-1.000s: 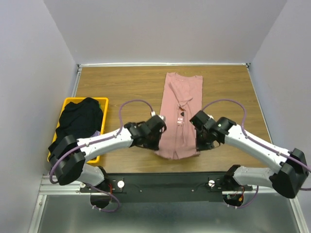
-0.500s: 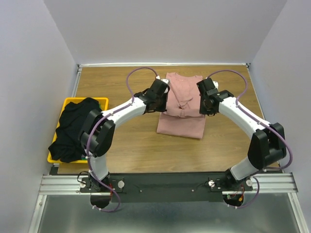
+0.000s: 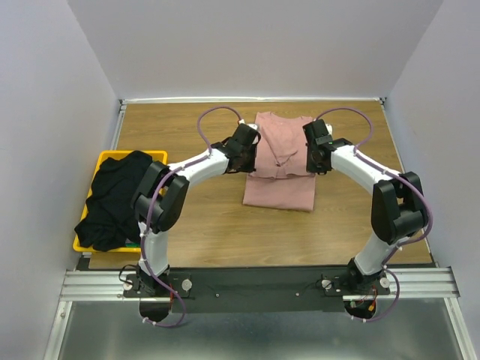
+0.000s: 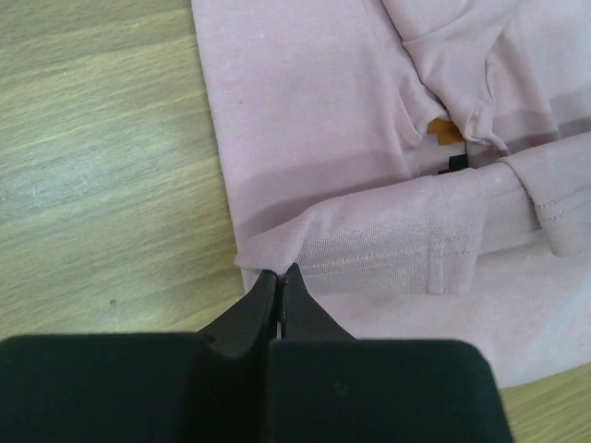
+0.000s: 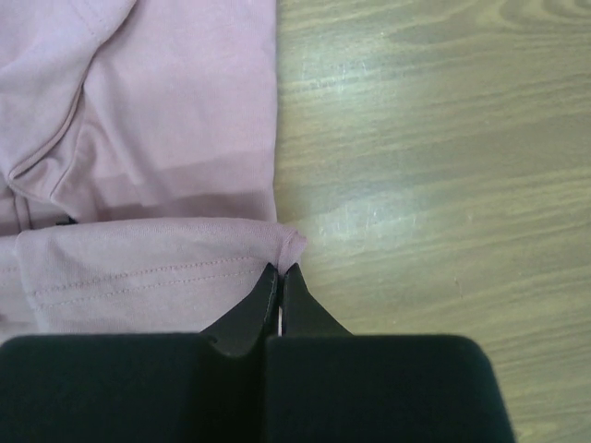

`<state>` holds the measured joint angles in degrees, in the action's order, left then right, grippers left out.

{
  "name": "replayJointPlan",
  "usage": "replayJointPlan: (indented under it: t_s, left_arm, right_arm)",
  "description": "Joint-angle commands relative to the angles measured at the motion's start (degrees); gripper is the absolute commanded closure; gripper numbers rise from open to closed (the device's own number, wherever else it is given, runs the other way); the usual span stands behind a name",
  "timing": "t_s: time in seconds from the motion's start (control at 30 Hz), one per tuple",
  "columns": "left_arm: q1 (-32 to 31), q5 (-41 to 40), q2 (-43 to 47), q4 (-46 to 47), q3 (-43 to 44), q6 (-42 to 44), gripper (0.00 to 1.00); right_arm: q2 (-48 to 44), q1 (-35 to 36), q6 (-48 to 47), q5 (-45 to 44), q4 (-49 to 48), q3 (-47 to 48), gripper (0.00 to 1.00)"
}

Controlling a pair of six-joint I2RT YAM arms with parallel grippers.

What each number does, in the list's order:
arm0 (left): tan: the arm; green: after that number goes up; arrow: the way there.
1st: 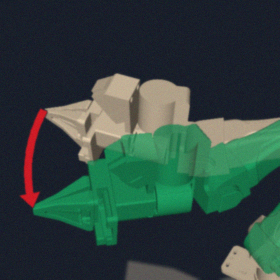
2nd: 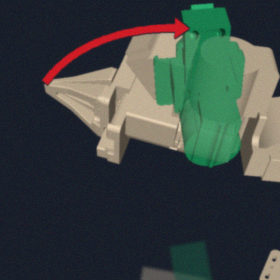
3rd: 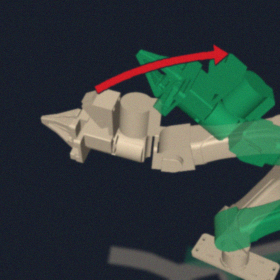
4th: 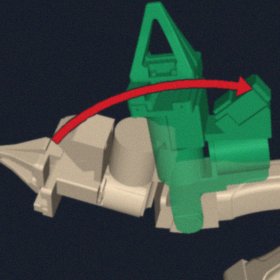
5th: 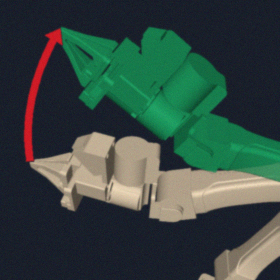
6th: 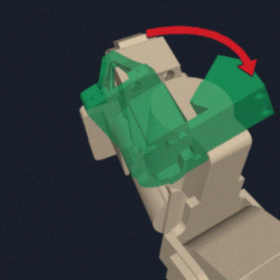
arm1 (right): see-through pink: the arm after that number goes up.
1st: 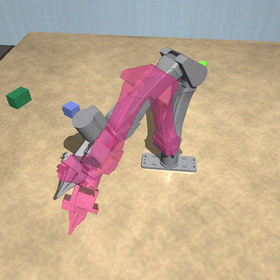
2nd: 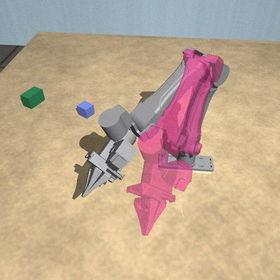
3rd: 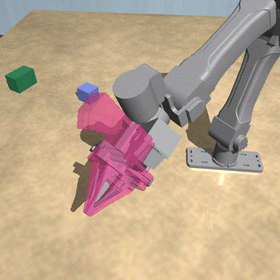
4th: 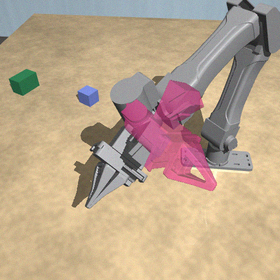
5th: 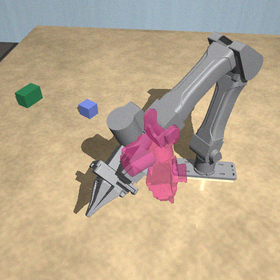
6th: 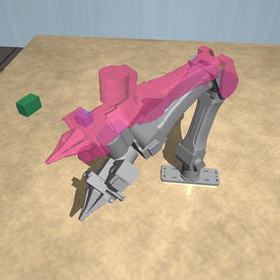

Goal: Fold and stack the t-shirts
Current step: Fold the tshirt

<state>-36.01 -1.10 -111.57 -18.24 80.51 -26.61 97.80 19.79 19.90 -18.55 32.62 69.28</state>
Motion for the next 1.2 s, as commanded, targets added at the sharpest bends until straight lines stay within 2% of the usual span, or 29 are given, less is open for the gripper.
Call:
replayJointPlan:
  t_s: [0.0, 0.23, 0.33, 0.37, 0.43, 0.47, 0.53, 0.57, 0.6, 0.7, 0.8, 0.87, 0.9, 1.0, 1.17]
  left_arm:
    - [1.0, -3.3, -1.5, 1.9, -0.1, -0.6, 1.00]
    - [1.9, -4.9, -3.8, 2.2, 2.1, -0.3, 1.00]
    - [1.8, -4.5, -4.7, 2.4, 3.3, 0.2, 0.85]
    - [1.9, -4.3, -4.8, 2.4, 3.6, 0.2, 0.76]
    - [1.8, -4.2, -4.4, 2.7, 3.7, 0.4, 0.70]
    - [1.6, -4.3, -3.7, 3.2, 3.6, 0.6, 0.60]
    - [1.6, -4.5, -2.9, 3.5, 3.5, 0.7, 0.50]
    - [1.6, -4.5, -2.0, 3.5, 3.5, 0.7, 0.44]
    - [1.6, -4.4, -1.6, 3.6, 3.4, 0.7, 0.43]
    - [1.2, -4.9, 1.9, 3.7, 1.9, -0.1, 0.42]
    - [0.1, -7.3, 7.0, 4.4, -1.9, -1.3, 0.44]
    - [-1.0, -8.0, 9.1, 4.3, -4.7, -1.4, 0.48]
    - [-1.6, -8.1, 10.9, 4.4, -5.8, -1.9, 0.55]
    - [-5.1, -7.5, 12.9, 5.1, -9.5, -3.0, 0.64]
    - [-10.7, -4.1, 8.5, 6.4, -12.3, -4.2, 0.69]
  right_arm:
    - [2.4, -1.2, -1.3, -0.5, -3.9, -0.3, 0.99]
    - [4.9, -1.3, -1.4, -0.2, -6.1, -0.7, 0.98]
    - [5.6, -1.2, -1.6, -0.5, -6.2, -0.7, 0.90]
    - [5.5, -1.2, -1.6, -0.4, -6.2, -0.5, 0.85]
    - [4.2, -1.2, -1.4, -0.6, -6.2, -0.9, 0.84]
    - [3.6, -1.2, -1.3, -0.6, -6.2, -1.0, 0.84]
    - [2.8, -1.2, -1.4, -0.9, -6.0, -0.9, 0.84]
    - [2.1, -1.2, -1.4, -1.1, -5.9, -1.0, 0.78]
    - [1.6, -1.3, -1.3, -1.1, -5.9, -1.1, 0.67]
    - [-1.1, -1.2, -0.7, -0.5, -5.5, -1.6, 0.63]
    - [-5.1, -1.3, 0.0, 4.7, -5.3, -2.7, 0.63]
    - [-6.5, -1.2, 0.6, 8.9, -5.5, -3.4, 0.66]
    - [-7.1, -1.2, 1.1, 10.9, -5.7, -4.3, 0.71]
    - [-8.2, -1.0, 3.1, 18.2, -8.2, -6.4, 0.78]
    - [-6.3, 0.2, 6.5, 24.7, -13.8, -10.4, 0.79]
